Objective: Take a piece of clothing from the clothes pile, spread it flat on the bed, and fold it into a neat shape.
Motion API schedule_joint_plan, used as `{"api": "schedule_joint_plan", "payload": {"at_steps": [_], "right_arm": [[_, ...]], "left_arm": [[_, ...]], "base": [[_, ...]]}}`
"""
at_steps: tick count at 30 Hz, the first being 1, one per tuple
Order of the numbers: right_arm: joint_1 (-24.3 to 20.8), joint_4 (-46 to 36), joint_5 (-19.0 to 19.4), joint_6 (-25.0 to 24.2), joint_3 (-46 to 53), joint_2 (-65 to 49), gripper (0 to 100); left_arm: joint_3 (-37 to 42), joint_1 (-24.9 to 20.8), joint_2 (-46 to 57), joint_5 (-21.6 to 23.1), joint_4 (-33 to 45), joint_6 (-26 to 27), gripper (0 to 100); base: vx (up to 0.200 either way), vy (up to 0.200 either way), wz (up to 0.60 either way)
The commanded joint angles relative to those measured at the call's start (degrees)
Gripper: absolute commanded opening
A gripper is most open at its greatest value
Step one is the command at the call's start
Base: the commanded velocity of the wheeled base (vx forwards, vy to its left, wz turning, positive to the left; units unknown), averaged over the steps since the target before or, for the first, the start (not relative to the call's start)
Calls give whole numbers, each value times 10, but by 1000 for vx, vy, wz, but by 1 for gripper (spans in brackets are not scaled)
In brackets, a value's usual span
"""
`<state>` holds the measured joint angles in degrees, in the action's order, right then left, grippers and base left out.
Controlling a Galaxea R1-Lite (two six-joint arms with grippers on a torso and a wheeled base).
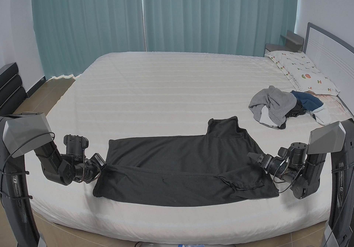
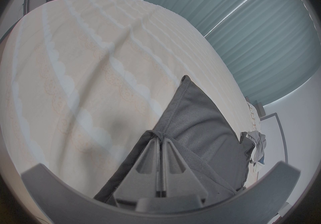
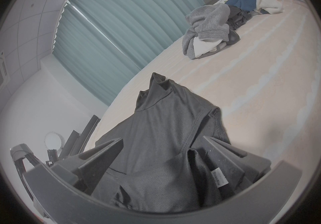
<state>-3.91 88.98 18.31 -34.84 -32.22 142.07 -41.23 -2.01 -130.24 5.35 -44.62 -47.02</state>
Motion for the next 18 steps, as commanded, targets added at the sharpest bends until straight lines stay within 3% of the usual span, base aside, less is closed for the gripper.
{"api": "schedule_joint_plan", "payload": {"at_steps": [1,15,16,18], "right_arm": [[1,7,2,6,0,15,100],[4,8,6,26,-4,32,100],[4,8,6,26,-4,32,0],[4,8,6,39,0,30,0]], "left_arm": [[0,0,-1,0,0,0,0],[0,0,-1,0,0,0,0],[0,0,-1,0,0,0,0],[0,0,-1,0,0,0,0]], "base": [[0,0,0],[0,0,0],[0,0,0],[0,0,0]]}}
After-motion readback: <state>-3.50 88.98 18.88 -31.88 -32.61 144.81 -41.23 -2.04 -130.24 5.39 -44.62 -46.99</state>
